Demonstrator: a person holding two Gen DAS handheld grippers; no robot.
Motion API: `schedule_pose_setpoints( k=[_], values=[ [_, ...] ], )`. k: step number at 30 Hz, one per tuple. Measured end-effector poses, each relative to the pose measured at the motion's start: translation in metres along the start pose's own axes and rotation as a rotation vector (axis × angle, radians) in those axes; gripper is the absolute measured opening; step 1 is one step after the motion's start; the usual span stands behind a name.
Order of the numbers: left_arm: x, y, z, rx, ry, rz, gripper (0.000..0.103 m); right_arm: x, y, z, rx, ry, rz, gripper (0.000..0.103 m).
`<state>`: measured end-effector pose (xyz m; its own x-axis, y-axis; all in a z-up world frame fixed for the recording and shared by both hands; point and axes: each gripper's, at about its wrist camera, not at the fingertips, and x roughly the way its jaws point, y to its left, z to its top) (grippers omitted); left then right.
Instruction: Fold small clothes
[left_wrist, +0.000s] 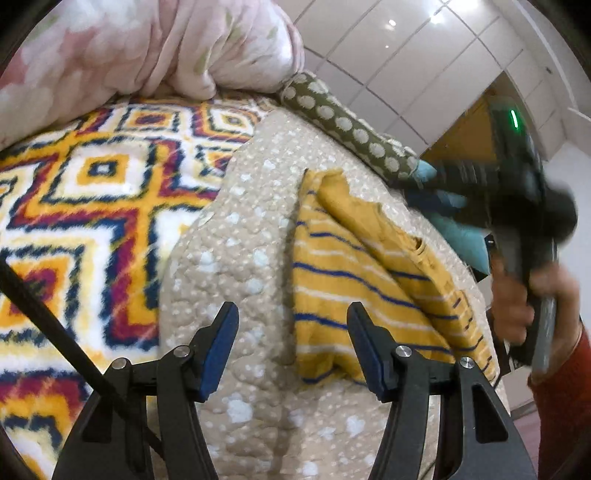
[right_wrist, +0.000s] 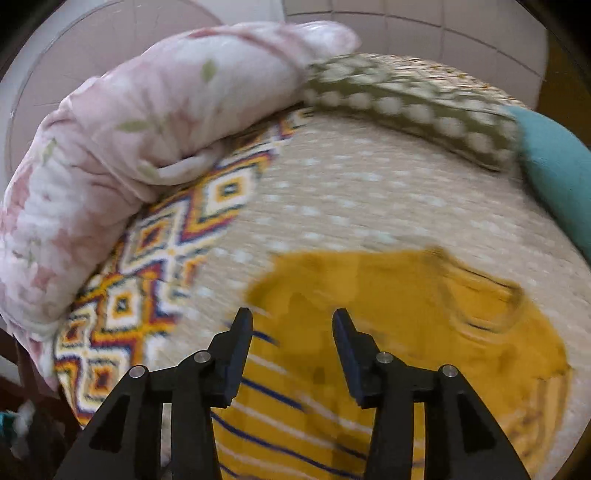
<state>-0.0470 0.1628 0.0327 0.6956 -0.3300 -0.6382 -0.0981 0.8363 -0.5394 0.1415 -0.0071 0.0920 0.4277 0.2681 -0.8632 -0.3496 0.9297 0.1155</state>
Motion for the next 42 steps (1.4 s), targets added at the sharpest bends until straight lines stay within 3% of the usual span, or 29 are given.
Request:
schedule_pose_setpoints(
  k=[5,8,13,18,19,20,21,24,28,32,35,37,40,42],
  values=[
    [0.009,-0.032,-0.003,0.087,-0.020,-0.014,0.059,-0.017,-0.100,-0.035,0.147,0.005,-0.191,0.049],
    [0.028,-0.045,-0.006,0.124,0.010,0.023,0.060,-0.024,-0.150,-0.051,0.230,-0.005,-0.268,0.052],
    [0.061,-0.045,-0.006,0.117,0.082,0.087,0.060,-0.025,-0.193,-0.068,0.300,0.006,-0.212,0.062],
    [0.072,-0.055,-0.010,0.191,0.067,0.169,0.065,0.005,-0.185,-0.070,0.229,0.042,-0.132,0.063],
    [0.074,-0.056,-0.010,0.197,0.069,0.178,0.066,0.010,-0.179,-0.070,0.192,0.056,-0.126,0.057],
    [0.075,-0.056,-0.010,0.199,0.071,0.183,0.066,0.012,-0.175,-0.071,0.167,0.059,-0.127,0.041],
    [0.075,-0.055,-0.009,0.197,0.073,0.183,0.067,0.011,-0.172,-0.070,0.145,0.058,-0.124,0.008],
    [0.079,-0.051,-0.006,0.177,0.086,0.172,0.069,-0.004,-0.174,-0.066,0.138,-0.001,-0.195,0.008],
    [0.079,-0.050,-0.006,0.169,0.092,0.167,0.070,-0.012,-0.208,-0.052,0.241,-0.045,-0.331,0.008],
    [0.080,-0.051,-0.006,0.174,0.096,0.168,0.071,0.007,-0.226,-0.048,0.284,0.010,-0.403,0.008],
    [0.080,-0.050,-0.005,0.168,0.097,0.162,0.071,0.015,-0.226,-0.050,0.277,0.033,-0.388,0.013],
    [0.081,-0.050,-0.005,0.168,0.098,0.162,0.071,0.007,-0.221,-0.049,0.260,0.009,-0.413,0.029],
    [0.080,-0.050,-0.005,0.168,0.097,0.164,0.071,-0.022,-0.205,-0.048,0.256,-0.106,-0.477,0.051],
    [0.079,-0.050,-0.005,0.165,0.095,0.161,0.071,-0.048,-0.188,-0.046,0.271,-0.204,-0.482,0.059]
  ],
)
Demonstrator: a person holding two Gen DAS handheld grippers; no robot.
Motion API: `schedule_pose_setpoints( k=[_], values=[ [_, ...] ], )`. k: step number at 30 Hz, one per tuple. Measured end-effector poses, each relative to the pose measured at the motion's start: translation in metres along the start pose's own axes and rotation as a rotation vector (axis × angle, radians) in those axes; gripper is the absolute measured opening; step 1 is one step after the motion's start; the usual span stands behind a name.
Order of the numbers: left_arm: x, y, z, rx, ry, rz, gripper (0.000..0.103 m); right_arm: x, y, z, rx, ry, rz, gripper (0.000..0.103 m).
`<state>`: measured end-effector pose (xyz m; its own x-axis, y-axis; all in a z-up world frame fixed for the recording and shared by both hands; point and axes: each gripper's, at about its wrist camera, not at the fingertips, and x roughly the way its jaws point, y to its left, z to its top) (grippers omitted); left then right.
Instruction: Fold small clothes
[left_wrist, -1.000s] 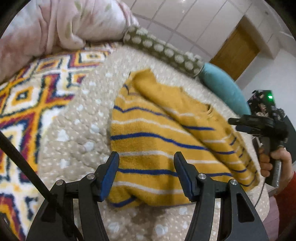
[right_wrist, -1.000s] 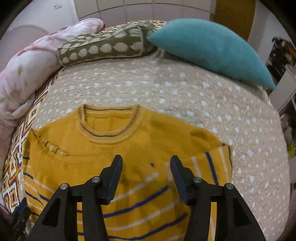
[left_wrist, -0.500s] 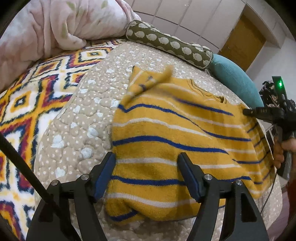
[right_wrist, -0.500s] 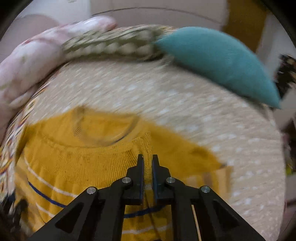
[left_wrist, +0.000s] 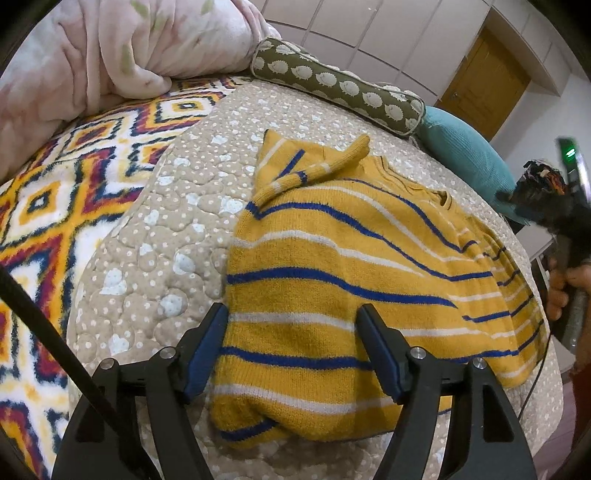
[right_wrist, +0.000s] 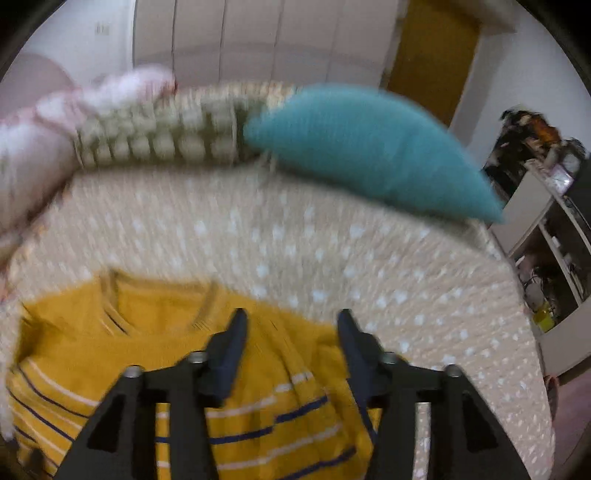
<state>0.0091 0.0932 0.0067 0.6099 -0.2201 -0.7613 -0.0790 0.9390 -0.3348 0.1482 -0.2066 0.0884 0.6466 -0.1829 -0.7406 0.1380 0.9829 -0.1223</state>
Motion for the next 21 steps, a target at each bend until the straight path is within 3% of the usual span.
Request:
schedule_pose_setpoints(
  k=[3,6,10,13,17,20,21],
  values=[
    [-0.010,0.002,-0.002,-0.018,-0.014,-0.037,0.071,-0.023,0.029,0.002,-0.032,-0.004,0.170,0.058],
    [-0.020,0.007,-0.003,-0.034,-0.040,-0.052,0.071,-0.026,0.080,-0.008,-0.147,0.073,0.359,0.035],
    [-0.019,0.023,-0.003,-0.087,-0.015,-0.050,0.071,-0.020,0.170,-0.033,-0.327,0.159,0.499,0.032],
    [-0.018,0.027,-0.003,-0.110,-0.005,-0.080,0.071,0.001,0.226,-0.046,-0.419,0.200,0.482,0.032],
    [-0.017,0.022,-0.006,-0.072,-0.005,-0.056,0.071,0.024,0.271,-0.042,-0.457,0.203,0.407,0.032],
    [-0.017,0.018,-0.007,-0.054,-0.003,-0.042,0.071,0.031,0.284,-0.031,-0.466,0.211,0.376,0.033],
    [-0.017,0.018,-0.007,-0.053,-0.002,-0.041,0.071,0.033,0.285,-0.028,-0.467,0.213,0.365,0.040]
  ],
)
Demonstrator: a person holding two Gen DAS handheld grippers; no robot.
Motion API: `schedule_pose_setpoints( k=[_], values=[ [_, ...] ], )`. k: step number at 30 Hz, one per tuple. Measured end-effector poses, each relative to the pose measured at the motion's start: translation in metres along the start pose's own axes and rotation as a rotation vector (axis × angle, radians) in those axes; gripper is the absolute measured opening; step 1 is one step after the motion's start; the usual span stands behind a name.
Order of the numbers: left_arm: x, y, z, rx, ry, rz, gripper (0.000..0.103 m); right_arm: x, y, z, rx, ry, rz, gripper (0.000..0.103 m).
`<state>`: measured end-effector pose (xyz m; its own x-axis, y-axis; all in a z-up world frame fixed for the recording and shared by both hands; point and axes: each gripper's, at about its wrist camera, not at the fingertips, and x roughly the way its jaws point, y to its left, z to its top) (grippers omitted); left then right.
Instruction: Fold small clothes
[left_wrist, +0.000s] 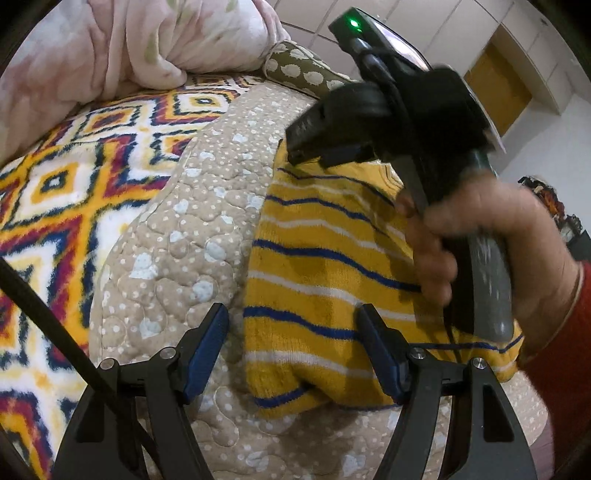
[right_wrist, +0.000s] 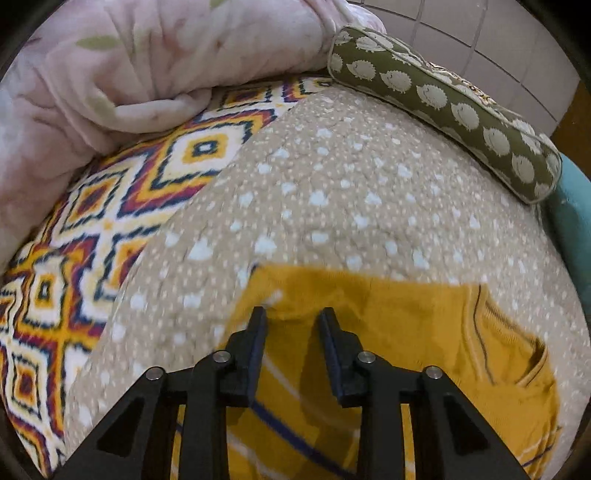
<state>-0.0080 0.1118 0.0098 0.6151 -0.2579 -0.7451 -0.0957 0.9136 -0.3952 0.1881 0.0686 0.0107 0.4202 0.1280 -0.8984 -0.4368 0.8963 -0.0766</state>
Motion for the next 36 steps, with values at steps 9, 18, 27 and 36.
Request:
schedule_pose_setpoints(
  k=[9,18,27,36],
  values=[
    [-0.021,-0.003,0.007,-0.009,-0.057,-0.073,0.071,-0.069,-0.043,-0.011,0.075,-0.089,0.017,0.048],
    [-0.005,-0.026,0.013,0.031,-0.041,-0.075,0.071,-0.139,-0.149,-0.178,0.327,-0.090,0.088,0.048],
    [0.018,-0.022,0.004,0.109,0.059,0.065,0.063,-0.136,-0.220,-0.294,0.537,-0.072,-0.018,0.000],
    [-0.008,-0.027,0.007,0.135,-0.008,0.018,0.060,-0.168,-0.214,-0.286,0.554,-0.160,-0.046,0.017]
  ],
)
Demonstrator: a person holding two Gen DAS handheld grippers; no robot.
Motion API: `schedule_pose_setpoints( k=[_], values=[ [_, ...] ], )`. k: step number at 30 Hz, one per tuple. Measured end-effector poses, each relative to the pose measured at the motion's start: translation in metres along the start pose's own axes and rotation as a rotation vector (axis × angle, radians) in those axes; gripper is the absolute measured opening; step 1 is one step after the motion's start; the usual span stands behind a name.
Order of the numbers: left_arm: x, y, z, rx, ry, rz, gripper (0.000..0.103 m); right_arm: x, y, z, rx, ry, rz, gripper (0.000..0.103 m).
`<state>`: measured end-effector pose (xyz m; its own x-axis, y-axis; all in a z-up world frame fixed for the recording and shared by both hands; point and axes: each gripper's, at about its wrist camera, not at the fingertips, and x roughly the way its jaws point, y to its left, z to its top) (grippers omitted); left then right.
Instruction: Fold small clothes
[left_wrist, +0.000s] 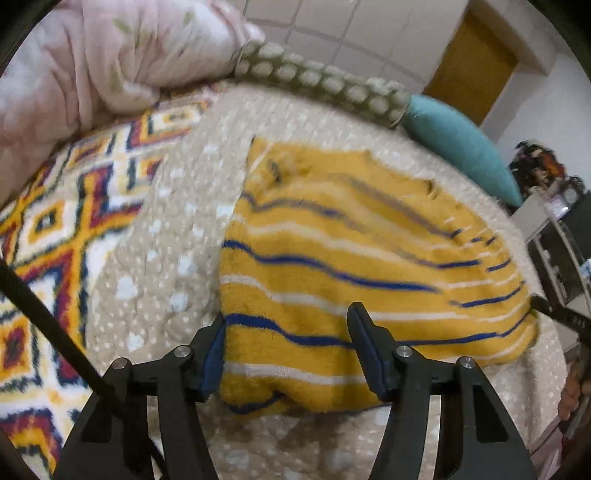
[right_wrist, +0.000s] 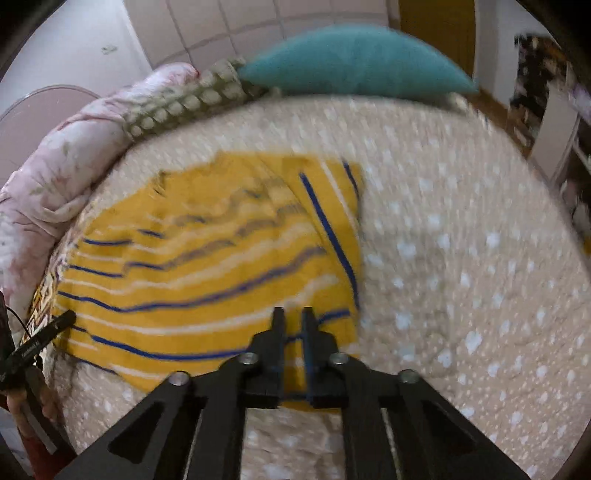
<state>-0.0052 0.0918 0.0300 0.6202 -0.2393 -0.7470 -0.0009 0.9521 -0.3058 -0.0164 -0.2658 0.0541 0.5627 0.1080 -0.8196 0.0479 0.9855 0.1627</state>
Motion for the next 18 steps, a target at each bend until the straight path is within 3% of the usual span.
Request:
schedule_pose_setpoints(
  k=[3,7,11,13,16,18],
  values=[
    [-0.012,-0.006,0.013,-0.012,-0.054,-0.063,0.060,-0.009,0.027,0.018,-0.050,-0.068,0.026,0.029],
    [0.010,-0.019,0.040,0.005,-0.041,-0.016,0.060,0.019,0.068,0.047,-0.106,-0.059,0.076,0.031],
    [0.051,-0.023,0.067,0.009,0.004,0.029,0.060,0.065,0.095,0.064,-0.129,0.021,0.135,0.031],
    [0.071,-0.016,0.074,0.001,0.035,0.093,0.060,0.087,0.097,0.064,-0.143,0.055,0.115,0.031],
    [0.083,-0.001,0.080,-0.028,0.046,0.069,0.060,0.113,0.083,0.071,-0.135,0.059,0.059,0.031],
    [0.084,0.006,0.084,-0.055,0.046,0.057,0.060,0.116,0.061,0.082,-0.065,0.036,0.060,0.030]
  ],
)
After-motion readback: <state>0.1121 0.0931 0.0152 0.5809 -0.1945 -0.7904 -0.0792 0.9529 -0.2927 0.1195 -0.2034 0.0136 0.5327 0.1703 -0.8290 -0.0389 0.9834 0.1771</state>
